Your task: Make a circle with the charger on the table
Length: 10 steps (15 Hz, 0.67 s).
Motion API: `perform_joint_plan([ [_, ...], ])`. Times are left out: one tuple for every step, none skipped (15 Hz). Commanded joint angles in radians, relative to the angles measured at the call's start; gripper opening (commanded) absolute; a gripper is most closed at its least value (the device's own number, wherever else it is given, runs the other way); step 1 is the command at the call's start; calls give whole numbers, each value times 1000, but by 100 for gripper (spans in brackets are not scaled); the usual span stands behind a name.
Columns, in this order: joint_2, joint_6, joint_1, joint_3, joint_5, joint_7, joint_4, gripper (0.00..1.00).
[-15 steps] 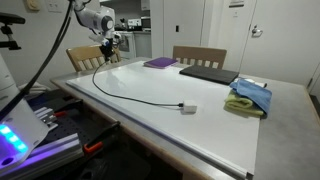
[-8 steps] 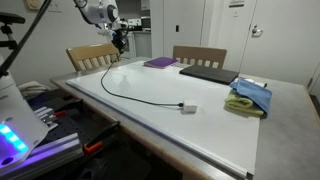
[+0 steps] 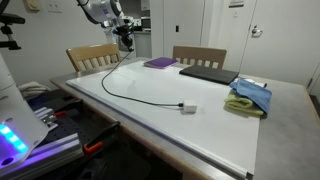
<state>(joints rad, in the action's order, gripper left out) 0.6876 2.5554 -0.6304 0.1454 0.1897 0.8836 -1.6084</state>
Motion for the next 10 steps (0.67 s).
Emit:
perform_joint_plan([
  [-17, 5, 20, -22, 22, 32, -22, 6],
  [-35, 13, 23, -23, 22, 44, -47, 6],
  [-48, 19, 24, -23, 23, 49, -66, 6],
  [-56, 24, 24, -24, 23, 52, -78, 6],
  [-58, 26, 24, -24, 23, 53, -81, 6],
  [-58, 27, 24, -24, 23, 54, -83, 6],
  [-58, 28, 24, -25, 22, 54, -84, 6],
  [-58, 29, 24, -25, 22, 54, -84, 6],
  [-58, 29, 24, -25, 22, 54, -84, 6],
  [-58, 29, 24, -25, 22, 54, -85, 1],
])
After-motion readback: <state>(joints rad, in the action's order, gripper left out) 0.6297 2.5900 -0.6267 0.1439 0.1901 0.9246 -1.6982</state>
